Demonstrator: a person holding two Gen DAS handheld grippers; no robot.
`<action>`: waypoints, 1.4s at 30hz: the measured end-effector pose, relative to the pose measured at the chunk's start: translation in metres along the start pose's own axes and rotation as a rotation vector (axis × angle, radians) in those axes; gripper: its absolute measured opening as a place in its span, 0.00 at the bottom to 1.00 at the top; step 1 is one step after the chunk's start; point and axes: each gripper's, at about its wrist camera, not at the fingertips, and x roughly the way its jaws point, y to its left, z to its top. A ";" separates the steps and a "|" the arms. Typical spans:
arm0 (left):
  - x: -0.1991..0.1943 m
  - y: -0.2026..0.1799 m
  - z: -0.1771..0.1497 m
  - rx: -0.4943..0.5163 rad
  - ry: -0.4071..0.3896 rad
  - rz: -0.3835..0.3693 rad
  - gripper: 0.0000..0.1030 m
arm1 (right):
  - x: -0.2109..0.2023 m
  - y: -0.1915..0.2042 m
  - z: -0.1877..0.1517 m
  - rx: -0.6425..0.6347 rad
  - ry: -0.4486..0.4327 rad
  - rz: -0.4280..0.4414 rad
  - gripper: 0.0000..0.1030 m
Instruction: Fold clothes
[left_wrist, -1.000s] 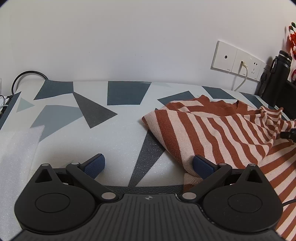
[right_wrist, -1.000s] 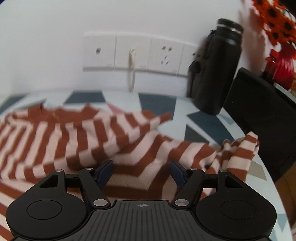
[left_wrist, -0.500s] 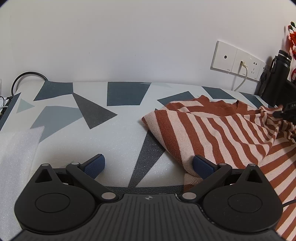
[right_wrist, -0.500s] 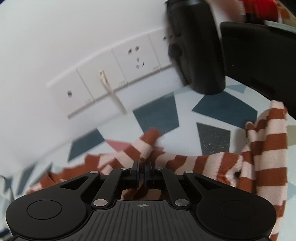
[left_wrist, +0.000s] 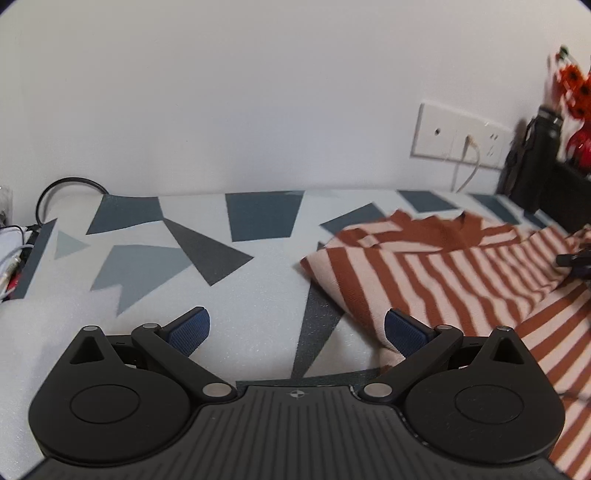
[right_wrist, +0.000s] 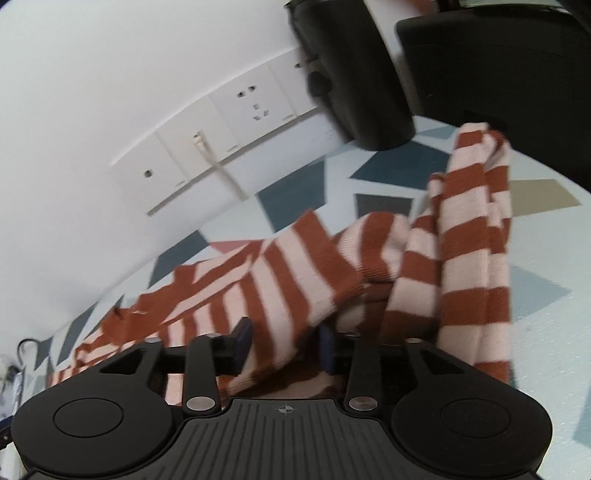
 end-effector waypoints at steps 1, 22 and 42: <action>-0.001 0.000 0.000 0.007 0.004 -0.016 1.00 | -0.001 0.004 -0.001 -0.025 0.008 0.002 0.38; 0.021 -0.075 -0.028 0.478 -0.052 0.210 1.00 | 0.003 0.003 -0.002 -0.048 -0.036 -0.019 0.26; 0.012 -0.043 -0.015 0.281 0.062 0.169 1.00 | -0.004 0.004 -0.005 -0.152 -0.047 -0.072 0.17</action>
